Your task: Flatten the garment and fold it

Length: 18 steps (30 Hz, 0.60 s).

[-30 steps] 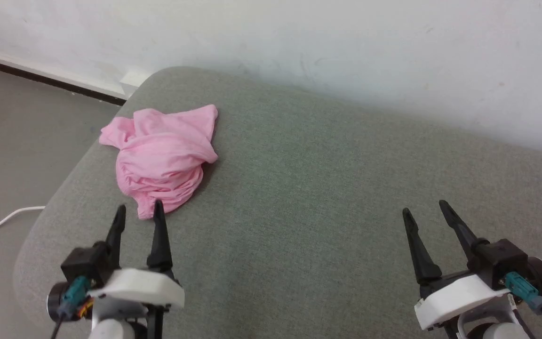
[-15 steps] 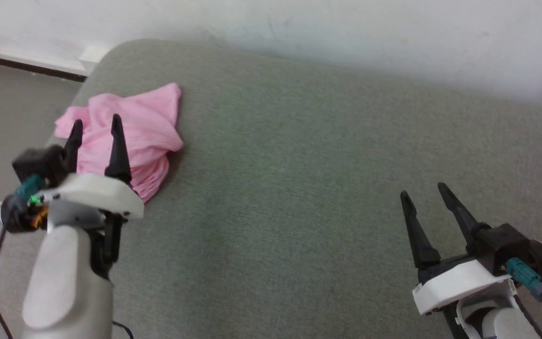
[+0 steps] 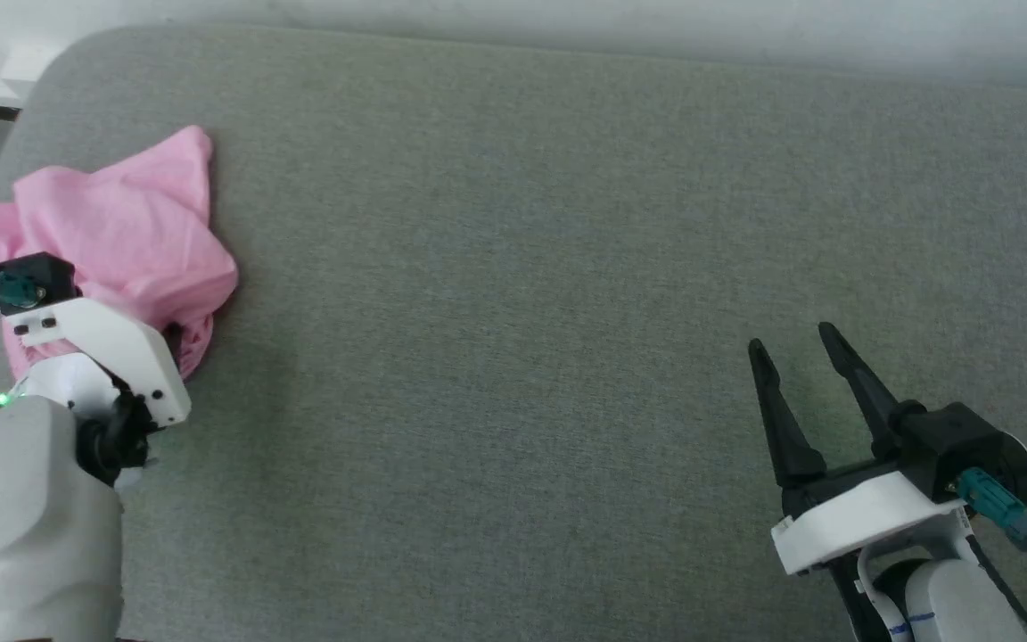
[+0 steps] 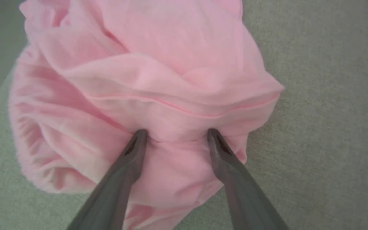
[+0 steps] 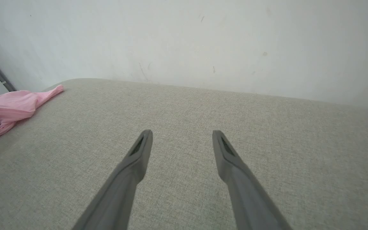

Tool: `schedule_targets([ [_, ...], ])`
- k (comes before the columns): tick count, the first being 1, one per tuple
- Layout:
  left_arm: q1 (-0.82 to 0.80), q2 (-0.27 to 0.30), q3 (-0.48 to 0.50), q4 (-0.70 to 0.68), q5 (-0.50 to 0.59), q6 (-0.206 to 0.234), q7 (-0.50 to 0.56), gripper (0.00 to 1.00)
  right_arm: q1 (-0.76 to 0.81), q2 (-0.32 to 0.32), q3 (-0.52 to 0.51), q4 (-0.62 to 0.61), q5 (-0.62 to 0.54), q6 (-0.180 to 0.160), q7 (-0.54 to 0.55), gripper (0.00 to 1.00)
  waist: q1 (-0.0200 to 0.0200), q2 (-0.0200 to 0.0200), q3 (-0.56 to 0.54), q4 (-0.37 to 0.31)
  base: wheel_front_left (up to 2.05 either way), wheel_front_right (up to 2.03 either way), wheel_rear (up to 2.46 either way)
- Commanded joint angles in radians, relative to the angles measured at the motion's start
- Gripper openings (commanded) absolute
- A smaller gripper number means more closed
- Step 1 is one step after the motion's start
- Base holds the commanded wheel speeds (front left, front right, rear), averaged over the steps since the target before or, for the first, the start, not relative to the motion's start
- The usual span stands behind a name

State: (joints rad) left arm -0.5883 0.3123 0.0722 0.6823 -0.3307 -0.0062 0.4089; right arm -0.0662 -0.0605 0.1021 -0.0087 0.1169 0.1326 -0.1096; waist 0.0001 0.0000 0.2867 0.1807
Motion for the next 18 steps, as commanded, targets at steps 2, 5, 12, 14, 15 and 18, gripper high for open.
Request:
schedule_targets([
  [2,-0.031,0.02,-0.006,0.043,-0.015,0.004,0.058,1.0,-0.025,-0.003,0.008,0.007,0.013,-0.002,-0.013,1.0,-0.0001,0.0,0.034,-0.032,0.0,0.0,0.0],
  [5,-0.04,0.03,-0.015,0.09,-0.033,-0.007,0.146,0.41,-0.034,-0.005,0.021,0.013,0.026,-0.002,-0.027,1.0,-0.0001,0.0,0.04,-0.037,0.0,0.0,0.0],
  [12,-0.067,0.039,-0.036,0.121,-0.07,-0.036,0.259,0.0,-0.048,-0.005,0.03,0.035,0.046,-0.002,-0.049,1.0,-0.0001,0.0,0.024,-0.027,0.0,0.0,0.0],
  [14,-0.081,0.059,-0.046,0.105,-0.054,-0.034,0.222,0.0,-0.048,-0.005,0.031,0.043,0.051,-0.002,-0.056,1.0,-0.0001,0.0,0.007,-0.02,0.0,0.0,0.0],
  [15,-0.089,0.071,-0.049,0.094,-0.043,-0.024,0.191,0.0,-0.047,-0.004,0.03,0.046,0.052,-0.002,-0.06,1.0,-0.0001,0.0,-0.002,-0.017,0.0,0.0,0.0],
  [18,-0.104,0.096,-0.056,0.058,-0.005,0.008,0.089,0.0,-0.036,-0.002,0.016,0.055,0.054,-0.002,-0.069,1.0,-0.0001,0.0,-0.044,-0.008,0.0,0.0,0.0],
])
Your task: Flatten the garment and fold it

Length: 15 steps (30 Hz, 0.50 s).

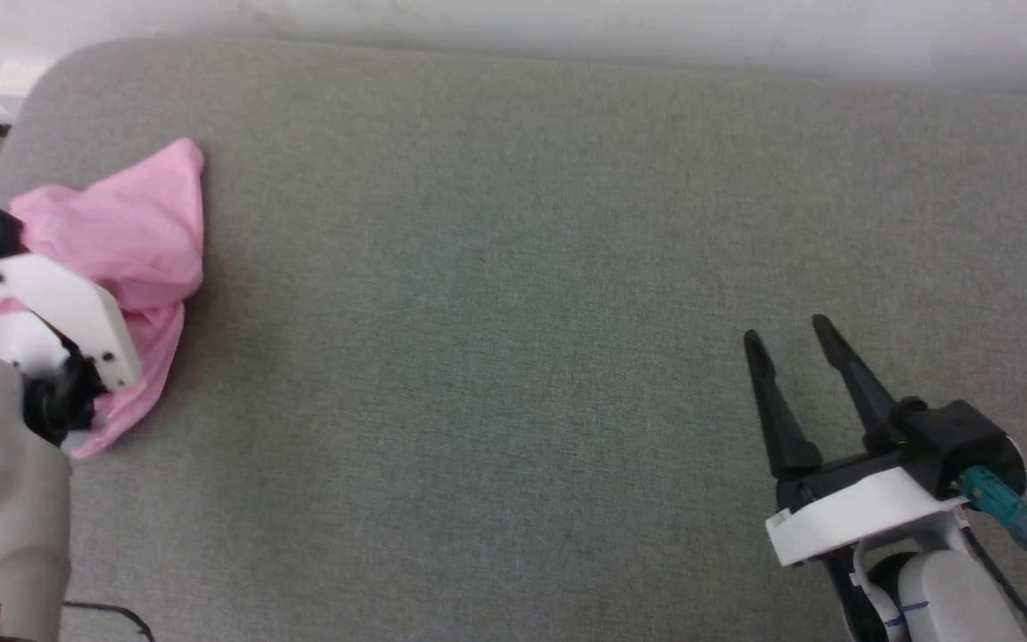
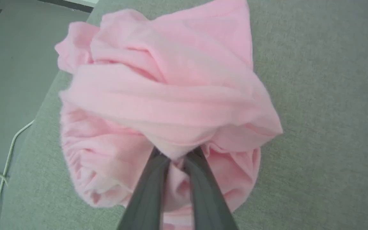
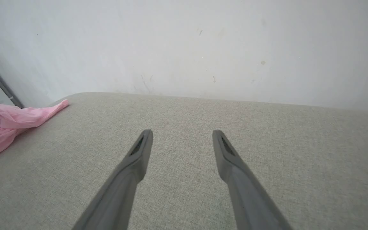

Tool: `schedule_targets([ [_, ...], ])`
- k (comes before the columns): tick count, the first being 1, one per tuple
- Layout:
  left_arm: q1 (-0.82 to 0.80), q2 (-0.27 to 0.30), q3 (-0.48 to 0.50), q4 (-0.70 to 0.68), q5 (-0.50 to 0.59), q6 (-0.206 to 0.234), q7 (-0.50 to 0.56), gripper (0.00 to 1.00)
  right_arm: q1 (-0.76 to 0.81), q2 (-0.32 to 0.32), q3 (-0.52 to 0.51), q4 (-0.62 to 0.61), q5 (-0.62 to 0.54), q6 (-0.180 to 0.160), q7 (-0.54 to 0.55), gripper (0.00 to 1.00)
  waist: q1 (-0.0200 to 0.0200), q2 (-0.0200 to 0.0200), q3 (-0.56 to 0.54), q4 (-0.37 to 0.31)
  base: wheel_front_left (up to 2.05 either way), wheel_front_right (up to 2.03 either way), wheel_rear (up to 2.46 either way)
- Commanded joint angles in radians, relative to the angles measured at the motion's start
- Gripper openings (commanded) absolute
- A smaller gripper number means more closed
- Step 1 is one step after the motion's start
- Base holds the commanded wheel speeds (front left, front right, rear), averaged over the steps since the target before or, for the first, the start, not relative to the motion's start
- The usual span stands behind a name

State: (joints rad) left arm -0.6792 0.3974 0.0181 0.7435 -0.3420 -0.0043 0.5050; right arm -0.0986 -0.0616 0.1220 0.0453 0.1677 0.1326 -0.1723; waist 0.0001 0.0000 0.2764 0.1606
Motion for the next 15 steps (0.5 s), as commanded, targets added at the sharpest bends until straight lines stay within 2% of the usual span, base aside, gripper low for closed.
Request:
schedule_targets([
  [1,-0.02,0.017,-0.003,-0.018,0.019,0.019,-0.047,0.0,0.002,0.001,-0.012,0.002,0.001,-0.002,-0.009,1.0,-0.0001,0.0,-0.048,0.016,0.0,0.0,0.0],
  [4,-0.039,0.025,-0.015,-0.065,0.052,0.036,-0.154,0.0,0.017,0.005,-0.042,0.007,-0.005,-0.002,-0.014,1.0,-0.0001,0.0,-0.09,0.02,0.0,0.0,0.0],
  [8,-0.069,0.017,-0.051,-0.143,0.089,0.033,-0.27,0.0,0.044,0.009,-0.081,0.001,-0.008,-0.002,-0.018,1.0,-0.0001,0.0,-0.142,0.019,0.0,0.0,0.0],
  [12,-0.091,-0.014,-0.096,-0.245,0.119,0.025,-0.363,0.0,0.068,0.011,-0.103,-0.033,0.001,-0.002,-0.017,1.0,-0.0001,0.0,-0.179,-0.005,0.0,0.0,0.0],
  [15,-0.092,-0.058,-0.131,-0.327,0.119,0.011,-0.405,0.0,0.085,0.011,-0.112,-0.063,0.004,-0.002,-0.006,1.0,-0.0001,0.0,-0.196,-0.035,0.0,0.0,0.0],
])
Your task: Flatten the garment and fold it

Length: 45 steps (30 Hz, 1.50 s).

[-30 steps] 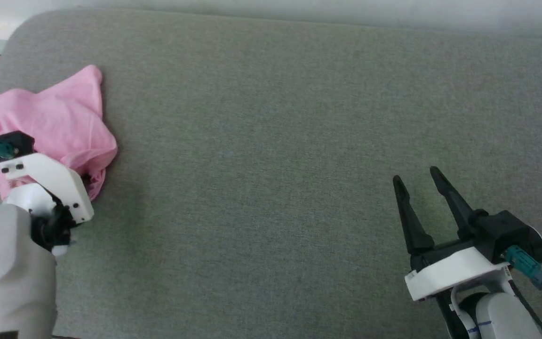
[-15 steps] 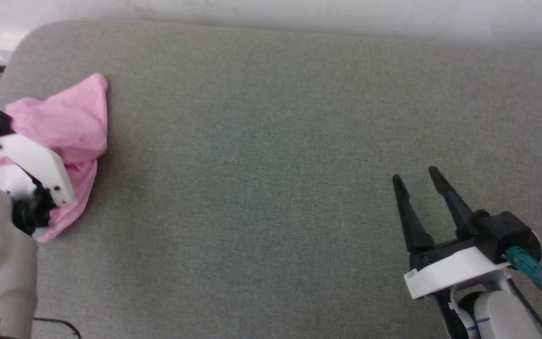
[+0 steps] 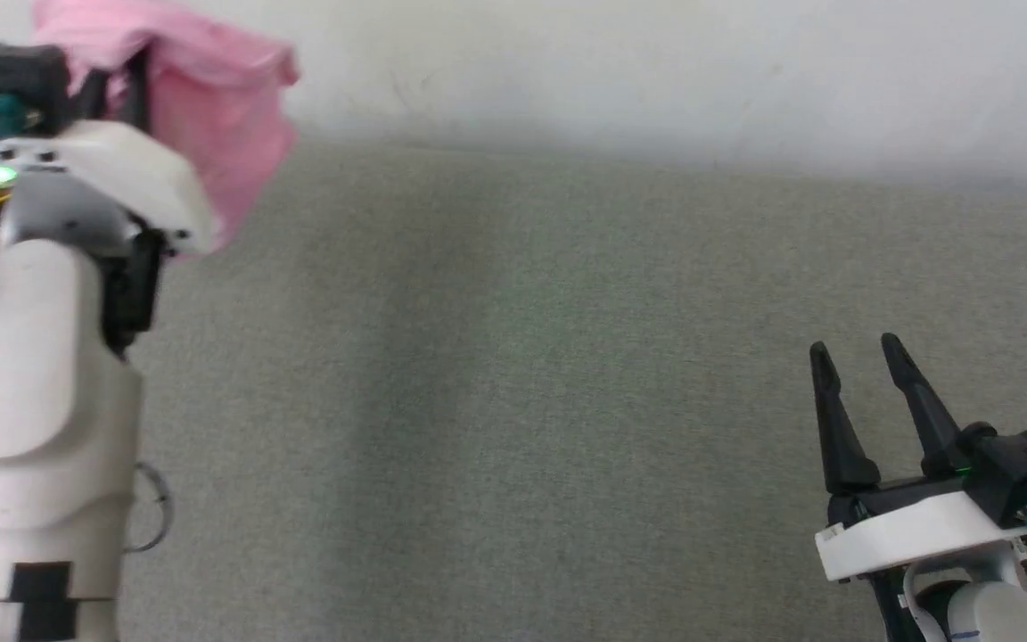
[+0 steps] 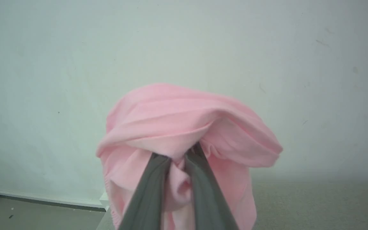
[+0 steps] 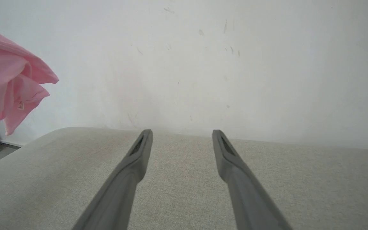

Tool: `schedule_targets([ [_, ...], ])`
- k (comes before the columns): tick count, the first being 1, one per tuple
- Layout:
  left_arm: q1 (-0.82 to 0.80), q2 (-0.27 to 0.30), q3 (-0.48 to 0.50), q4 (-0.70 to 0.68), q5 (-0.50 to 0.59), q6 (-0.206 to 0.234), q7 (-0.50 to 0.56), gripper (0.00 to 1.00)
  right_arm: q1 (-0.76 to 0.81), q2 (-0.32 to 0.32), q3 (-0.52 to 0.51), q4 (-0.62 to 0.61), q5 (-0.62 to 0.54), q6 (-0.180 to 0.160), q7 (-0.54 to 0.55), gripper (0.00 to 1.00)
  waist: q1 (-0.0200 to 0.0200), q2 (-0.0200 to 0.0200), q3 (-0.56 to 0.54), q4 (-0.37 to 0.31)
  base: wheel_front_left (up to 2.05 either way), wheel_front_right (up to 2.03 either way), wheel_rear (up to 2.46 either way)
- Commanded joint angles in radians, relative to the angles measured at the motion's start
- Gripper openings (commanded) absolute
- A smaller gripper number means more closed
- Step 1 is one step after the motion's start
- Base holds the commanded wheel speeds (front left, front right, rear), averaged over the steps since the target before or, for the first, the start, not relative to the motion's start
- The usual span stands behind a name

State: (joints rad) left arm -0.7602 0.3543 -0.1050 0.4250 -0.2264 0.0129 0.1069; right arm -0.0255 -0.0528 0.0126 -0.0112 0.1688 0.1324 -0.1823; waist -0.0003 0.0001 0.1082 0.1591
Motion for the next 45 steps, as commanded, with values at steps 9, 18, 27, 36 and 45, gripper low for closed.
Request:
schedule_targets([
  [9,0.138,-0.204,-0.167,-0.213,-0.049,-0.065,-0.033,0.0,0.049,0.002,-0.016,-0.074,0.007,-0.002,0.043,1.0,0.0003,-0.0001,-0.043,-0.18,0.0,0.0,0.0],
  [18,0.475,-0.29,-0.415,-0.121,-0.092,-0.095,-0.038,0.0,0.092,0.003,-0.005,-0.083,0.014,-0.002,0.069,1.0,0.0003,-0.0001,-0.027,-0.296,0.0,0.0,0.0],
  [27,0.6,-0.302,-0.53,-0.035,-0.119,-0.1,-0.178,1.0,0.125,0.003,0.005,-0.078,0.007,-0.002,0.08,1.0,0.0003,-0.0001,-0.056,-0.288,0.0,0.0,0.0],
  [36,0.627,-0.303,-0.493,-0.184,-0.146,-0.03,-0.342,1.0,0.151,0.003,0.012,-0.081,-0.006,-0.002,0.094,1.0,0.0003,-0.0001,-0.1,-0.259,0.0,0.0,0.0],
  [45,0.675,-0.252,-0.308,-0.278,-0.153,0.074,-0.368,1.0,0.182,0.003,-0.001,-0.1,-0.021,-0.002,0.12,1.0,0.0003,-0.0001,-0.126,-0.232,0.0,0.0,0.0],
])
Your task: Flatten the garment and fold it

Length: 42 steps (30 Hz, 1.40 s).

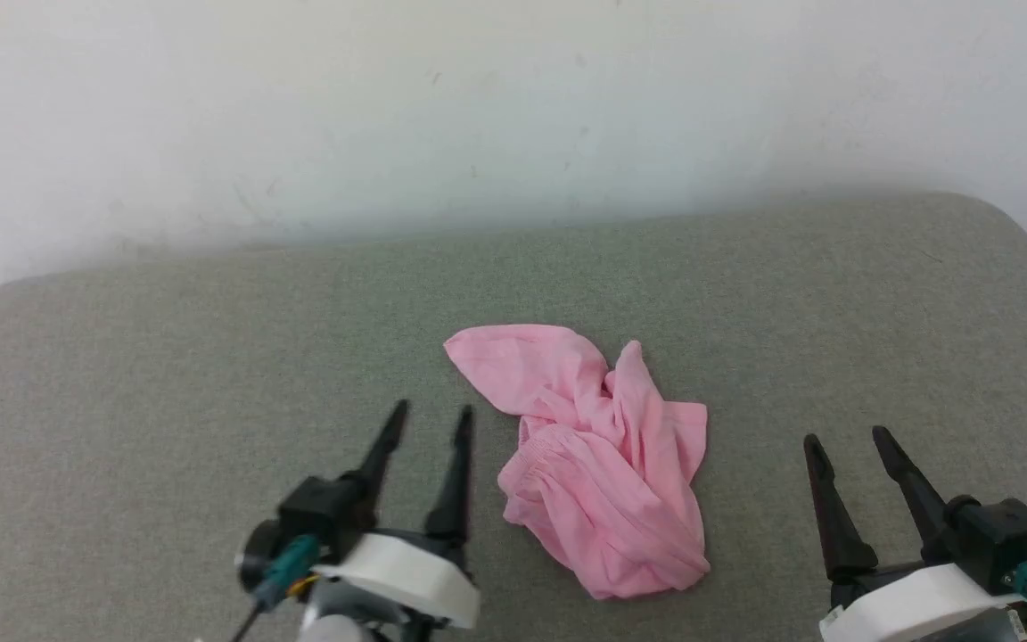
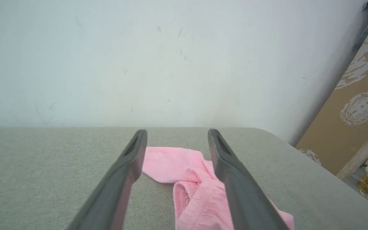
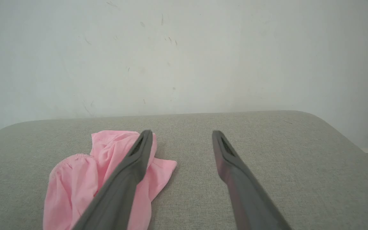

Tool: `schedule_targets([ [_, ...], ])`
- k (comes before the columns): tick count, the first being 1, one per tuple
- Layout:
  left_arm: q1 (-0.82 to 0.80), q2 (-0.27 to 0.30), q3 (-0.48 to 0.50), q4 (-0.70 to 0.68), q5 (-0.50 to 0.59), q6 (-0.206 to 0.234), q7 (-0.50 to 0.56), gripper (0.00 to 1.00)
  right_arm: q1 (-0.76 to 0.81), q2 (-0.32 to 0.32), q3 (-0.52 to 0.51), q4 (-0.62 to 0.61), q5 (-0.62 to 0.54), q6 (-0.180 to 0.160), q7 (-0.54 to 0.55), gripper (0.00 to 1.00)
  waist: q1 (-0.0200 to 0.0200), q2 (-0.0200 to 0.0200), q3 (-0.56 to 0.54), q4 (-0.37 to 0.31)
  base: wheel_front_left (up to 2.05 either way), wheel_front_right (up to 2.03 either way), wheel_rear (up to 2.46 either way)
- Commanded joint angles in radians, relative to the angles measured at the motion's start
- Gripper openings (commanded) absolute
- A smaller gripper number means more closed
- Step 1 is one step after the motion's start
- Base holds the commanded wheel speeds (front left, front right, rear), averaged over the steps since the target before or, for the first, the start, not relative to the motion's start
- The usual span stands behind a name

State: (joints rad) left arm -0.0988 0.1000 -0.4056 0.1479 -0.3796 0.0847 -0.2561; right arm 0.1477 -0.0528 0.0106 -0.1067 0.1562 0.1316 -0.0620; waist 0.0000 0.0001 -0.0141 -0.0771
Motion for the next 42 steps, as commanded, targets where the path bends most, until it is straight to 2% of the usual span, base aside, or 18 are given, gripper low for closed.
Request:
schedule_targets([
  [1,0.022,0.011,0.019,-0.012,0.0,0.008,-0.005,1.0,0.01,0.003,0.0,-0.006,-0.01,-0.001,0.004,1.0,0.0,-0.0001,-0.004,0.007,0.0,0.0,0.0],
  [9,0.123,0.086,0.18,-0.08,0.053,0.037,-0.005,1.0,0.009,0.003,-0.007,-0.005,-0.02,-0.001,0.036,1.0,0.0,-0.0001,-0.009,0.039,0.0,0.0,0.0],
  [16,0.159,0.107,0.227,-0.095,0.083,0.028,-0.006,1.0,-0.042,-0.009,0.044,0.055,-0.009,-0.001,0.118,1.0,0.0,-0.0001,-0.001,0.073,0.0,0.0,0.0],
  [26,0.109,0.042,0.221,-0.07,0.1,-0.004,-0.006,1.0,-0.317,-0.15,0.355,0.257,0.171,-0.001,0.362,1.0,0.0,-0.0001,0.039,0.106,0.0,0.0,0.0],
  [31,0.091,0.02,0.226,-0.048,0.11,-0.022,-0.006,1.0,-0.415,-0.192,0.498,0.346,0.287,-0.001,0.432,1.0,0.0,-0.0001,0.046,0.117,0.0,0.0,0.0],
  [32,0.089,0.016,0.229,-0.045,0.112,-0.024,-0.006,1.0,-0.429,-0.2,0.521,0.354,0.306,-0.001,0.434,0.53,0.0,-0.0001,0.046,0.117,0.0,0.0,0.0],
  [33,0.088,0.013,0.233,-0.043,0.113,-0.027,-0.006,1.0,-0.442,-0.208,0.545,0.356,0.32,-0.001,0.432,0.23,0.0,-0.0001,0.047,0.117,0.0,0.0,0.0],
  [34,0.089,0.01,0.237,-0.042,0.115,-0.028,-0.006,1.0,-0.454,-0.218,0.567,0.351,0.329,-0.001,0.419,0.0,0.0,-0.0001,0.046,0.115,0.0,0.0,0.0],
  [38,0.101,0.003,0.255,-0.037,0.122,-0.034,-0.006,1.0,-0.472,-0.274,0.611,0.292,0.305,-0.001,0.337,0.0,0.0,-0.0001,0.038,0.103,0.0,0.0,0.0],
  [42,0.114,-0.001,0.273,-0.039,0.129,-0.039,-0.006,1.0,-0.403,-0.346,0.615,0.154,0.268,-0.001,0.283,0.0,0.0,-0.0001,0.029,0.086,0.0,0.0,0.0],
])
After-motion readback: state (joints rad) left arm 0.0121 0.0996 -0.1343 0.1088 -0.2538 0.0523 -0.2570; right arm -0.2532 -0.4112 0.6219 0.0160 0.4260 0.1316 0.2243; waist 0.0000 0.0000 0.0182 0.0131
